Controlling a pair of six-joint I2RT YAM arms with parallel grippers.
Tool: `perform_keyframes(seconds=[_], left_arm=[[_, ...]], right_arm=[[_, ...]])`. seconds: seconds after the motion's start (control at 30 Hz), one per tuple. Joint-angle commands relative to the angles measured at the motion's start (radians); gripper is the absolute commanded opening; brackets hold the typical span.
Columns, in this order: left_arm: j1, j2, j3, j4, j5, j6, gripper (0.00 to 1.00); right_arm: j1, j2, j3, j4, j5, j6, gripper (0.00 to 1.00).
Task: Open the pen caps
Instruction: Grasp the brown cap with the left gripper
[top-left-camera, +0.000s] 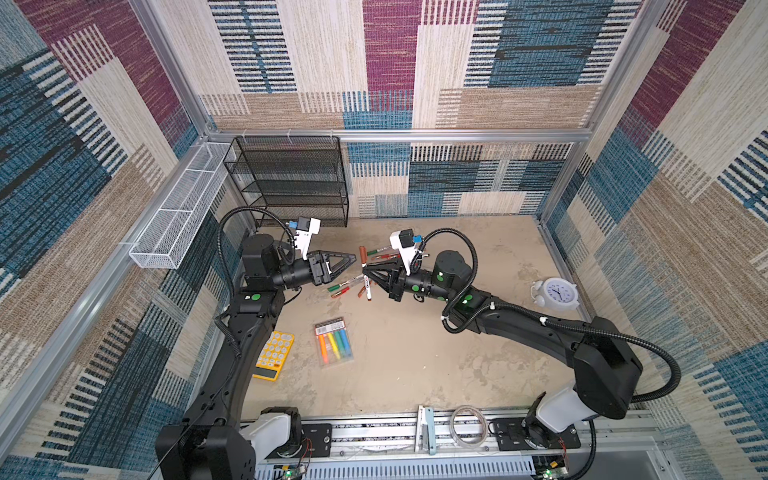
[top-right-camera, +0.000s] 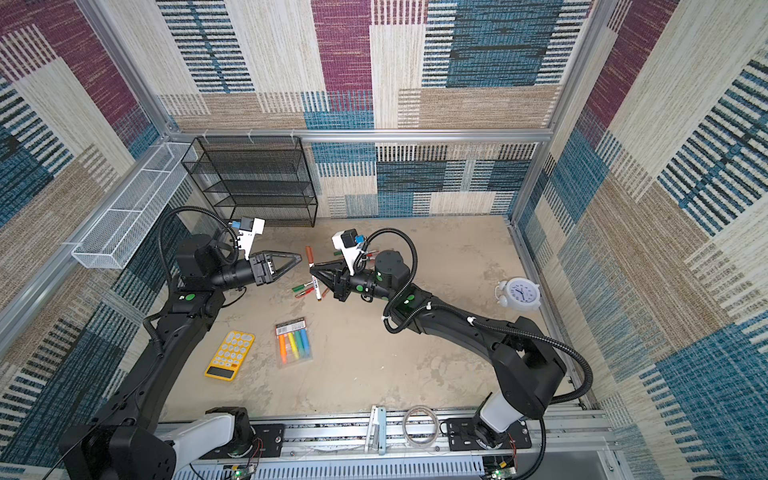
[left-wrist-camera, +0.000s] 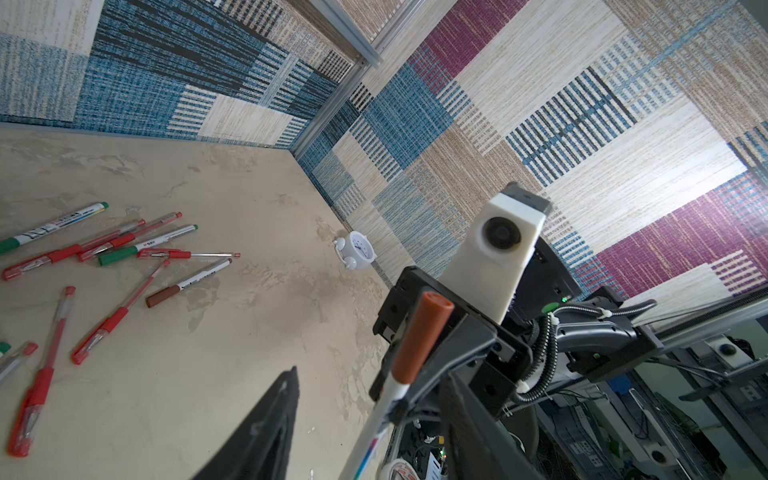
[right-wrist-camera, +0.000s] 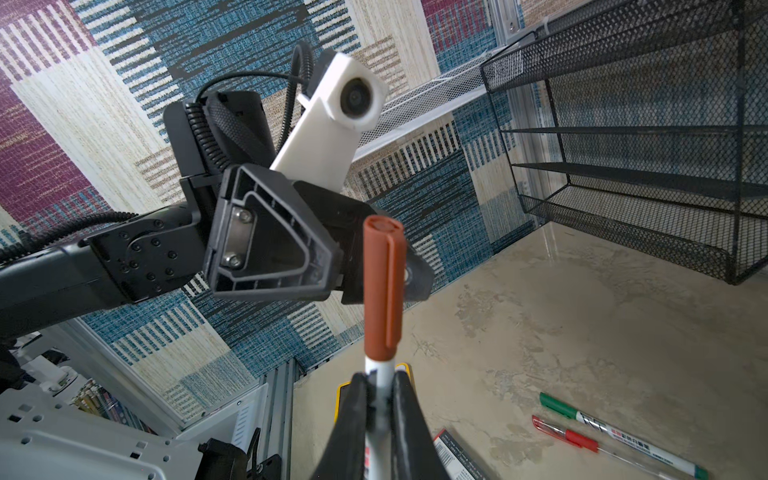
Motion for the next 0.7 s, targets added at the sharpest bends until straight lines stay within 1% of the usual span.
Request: perform_keyframes(seconds=[0.0, 0.07, 0.17, 0.33, 0.37, 0.47, 0.53, 0.57, 0.67], left_arm=[[-0.001, 0.005, 0.015, 0.027, 0.042, 0.028, 0.58], [-0.008, 0.015, 0.026, 0.026, 0.04, 0.034, 0.58], [-0.021, 0.032, 0.038, 0.026, 0.035, 0.039, 0.53], [-0.026, 0.048, 0.037, 0.026, 0.016, 0.036, 0.37], [-0.028, 0.05, 0.036, 0.026, 0.015, 0.038, 0.32], [-0.027, 0.047, 0.036, 0.021, 0.011, 0.04, 0.12], [-0.027, 0.045, 0.042, -0.003, 0.007, 0.054, 0.03], [-0.027, 0.044, 0.038, -0.003, 0.001, 0.056, 0.0], [-0.027, 0.043, 0.03, -0.003, -0.005, 0.062, 0.0]], right_arm=[[0.002, 0.02, 0.013, 0.017, 0.0, 0.028, 0.08], [0.003, 0.03, 0.009, 0.043, -0.023, 0.047, 0.08], [0.006, 0.05, 0.025, 0.028, -0.026, 0.044, 0.08], [0.02, 0.066, 0.041, 0.034, -0.041, 0.042, 0.08], [0.022, 0.074, 0.045, 0.031, -0.045, 0.04, 0.08], [0.021, 0.087, 0.06, 0.015, -0.037, 0.047, 0.08], [0.024, 0.082, 0.053, 0.029, -0.042, 0.05, 0.09], [0.023, 0.08, 0.049, 0.032, -0.044, 0.046, 0.09], [0.024, 0.076, 0.052, 0.012, -0.034, 0.03, 0.11]])
